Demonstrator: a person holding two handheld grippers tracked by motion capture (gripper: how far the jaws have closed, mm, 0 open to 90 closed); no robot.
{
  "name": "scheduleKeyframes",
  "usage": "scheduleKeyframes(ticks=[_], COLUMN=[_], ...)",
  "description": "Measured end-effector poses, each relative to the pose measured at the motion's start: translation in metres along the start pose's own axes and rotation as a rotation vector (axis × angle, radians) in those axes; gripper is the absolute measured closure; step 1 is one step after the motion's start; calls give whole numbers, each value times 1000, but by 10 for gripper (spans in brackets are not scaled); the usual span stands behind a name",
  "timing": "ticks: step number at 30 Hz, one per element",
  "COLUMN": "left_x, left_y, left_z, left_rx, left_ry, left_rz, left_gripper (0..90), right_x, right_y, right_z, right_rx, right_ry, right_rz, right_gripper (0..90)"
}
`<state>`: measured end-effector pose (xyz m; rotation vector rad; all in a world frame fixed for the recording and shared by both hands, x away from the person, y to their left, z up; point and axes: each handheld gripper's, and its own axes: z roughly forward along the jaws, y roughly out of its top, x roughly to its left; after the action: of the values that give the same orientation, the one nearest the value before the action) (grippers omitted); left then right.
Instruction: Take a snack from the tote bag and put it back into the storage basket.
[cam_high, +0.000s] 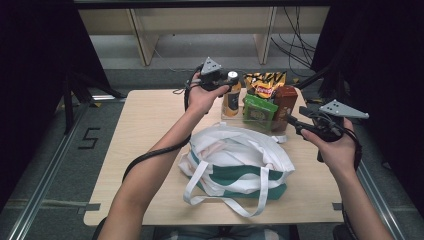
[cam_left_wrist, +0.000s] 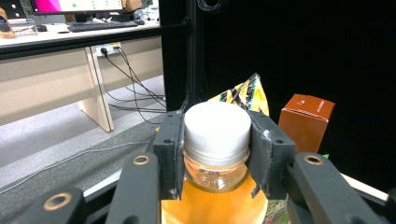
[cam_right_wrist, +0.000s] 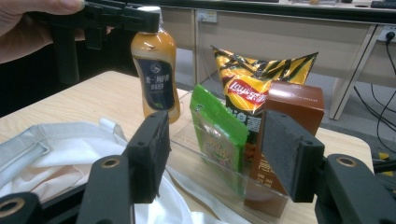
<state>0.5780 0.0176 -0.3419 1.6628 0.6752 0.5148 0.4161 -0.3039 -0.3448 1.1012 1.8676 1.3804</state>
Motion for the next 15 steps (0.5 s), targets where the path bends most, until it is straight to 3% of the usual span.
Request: scheduleKeyframes(ticks=[5,15], left_x=[0,2], left_y=[0,-3], left_z=[2,6], left_rx=[3,12], left_ry=[1,3], left_rz=[-2,-3], left_gripper=[589,589], right_x=[0,0], right_y=[-1,-1], right_z=[1,1], right_rx=[-13,12], right_ry=[-7,13], right_rz=[0,1], right_gripper=[430,429])
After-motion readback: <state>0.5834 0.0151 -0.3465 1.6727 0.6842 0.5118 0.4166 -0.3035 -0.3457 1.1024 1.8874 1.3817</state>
